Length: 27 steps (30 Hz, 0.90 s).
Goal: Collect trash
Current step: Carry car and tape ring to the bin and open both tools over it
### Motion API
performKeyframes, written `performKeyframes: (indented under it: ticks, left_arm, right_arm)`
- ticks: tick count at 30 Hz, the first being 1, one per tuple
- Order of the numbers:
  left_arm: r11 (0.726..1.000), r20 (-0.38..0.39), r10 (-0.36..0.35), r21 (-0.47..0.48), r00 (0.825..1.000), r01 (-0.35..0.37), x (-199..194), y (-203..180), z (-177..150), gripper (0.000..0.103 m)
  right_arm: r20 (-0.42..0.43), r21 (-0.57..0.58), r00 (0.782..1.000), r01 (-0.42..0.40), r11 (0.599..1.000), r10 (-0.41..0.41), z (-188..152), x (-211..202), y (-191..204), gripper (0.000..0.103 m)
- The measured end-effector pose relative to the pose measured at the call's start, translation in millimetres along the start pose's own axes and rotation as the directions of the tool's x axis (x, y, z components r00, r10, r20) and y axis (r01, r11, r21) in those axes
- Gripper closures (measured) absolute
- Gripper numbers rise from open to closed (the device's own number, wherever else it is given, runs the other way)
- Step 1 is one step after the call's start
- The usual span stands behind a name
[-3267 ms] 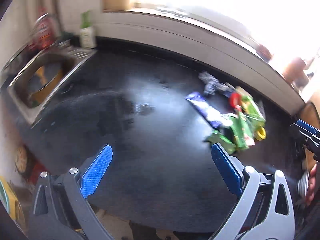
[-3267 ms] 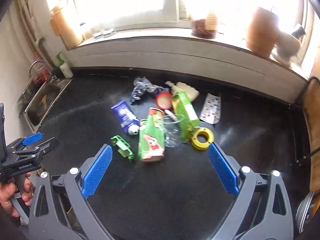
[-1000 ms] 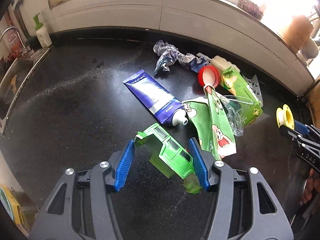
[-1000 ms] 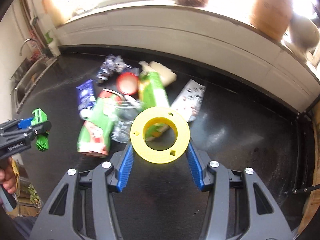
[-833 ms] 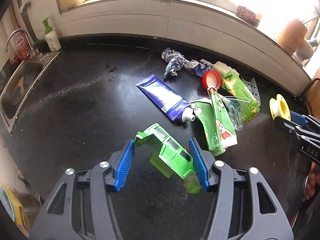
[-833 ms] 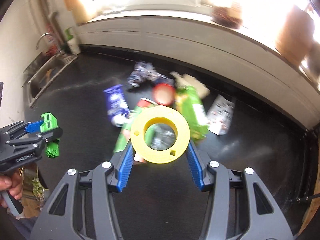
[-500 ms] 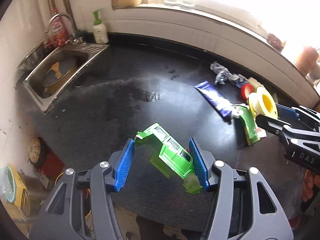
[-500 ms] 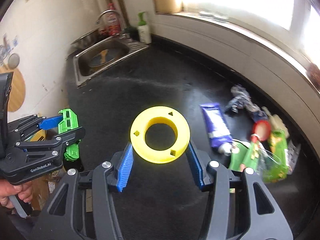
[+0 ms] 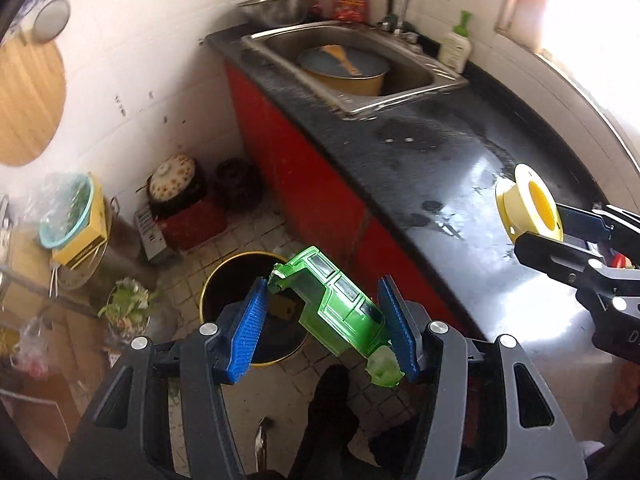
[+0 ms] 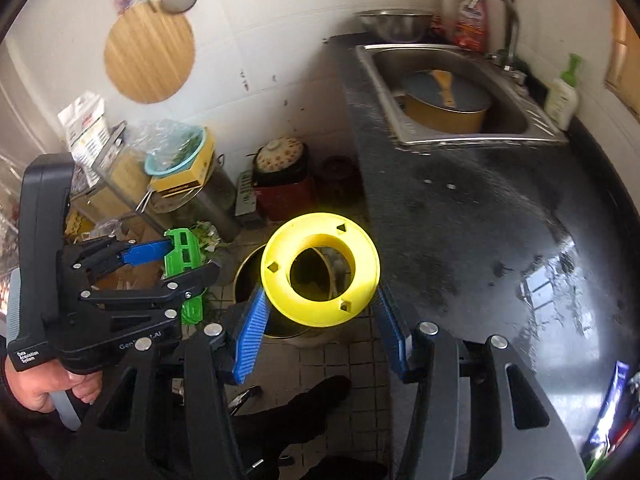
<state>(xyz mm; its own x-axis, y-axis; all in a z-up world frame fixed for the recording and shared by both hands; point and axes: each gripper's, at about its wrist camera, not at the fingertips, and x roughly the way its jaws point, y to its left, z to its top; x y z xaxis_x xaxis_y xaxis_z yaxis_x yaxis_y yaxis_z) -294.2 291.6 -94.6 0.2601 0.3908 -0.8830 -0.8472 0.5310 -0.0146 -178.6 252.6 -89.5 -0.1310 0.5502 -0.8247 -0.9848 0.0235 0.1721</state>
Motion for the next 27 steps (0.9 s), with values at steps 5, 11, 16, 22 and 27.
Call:
performKeyframes:
  ticks: [5,11,16,22,27]
  left_arm:
    - [0.995,-0.035,0.023,-0.091,0.999,-0.026,25.4,60.6,-15.9,0.048]
    - [0.989,-0.084,0.001,-0.146,0.996,-0.014,78.5,99.0,-29.2,0.048]
    - [0.987,-0.119,-0.038,-0.161,0.992,0.018,116.8,119.9,-37.9,0.048]
    - [0.986,-0.140,-0.063,-0.163,0.988,0.040,138.7,130.5,-43.0,0.048]
    - [0.983,-0.153,-0.084,-0.176,0.985,0.057,145.8,134.3,-45.7,0.024]
  right_arm:
    - [-0.090,-0.055,0.993,-0.081,0.995,0.076,24.1,62.4,38.4,0.052]
    - [-0.188,-0.095,0.980,-0.088,0.992,0.069,40.5,127.5,60.1,0.052]
    - [-0.259,-0.088,0.964,-0.092,0.992,0.066,50.5,168.9,60.0,0.052]
    - [-0.297,-0.082,0.952,-0.108,0.991,0.080,62.4,193.5,62.0,0.052]
    - [-0.307,-0.089,0.946,-0.134,0.987,0.100,68.7,203.7,69.3,0.024]
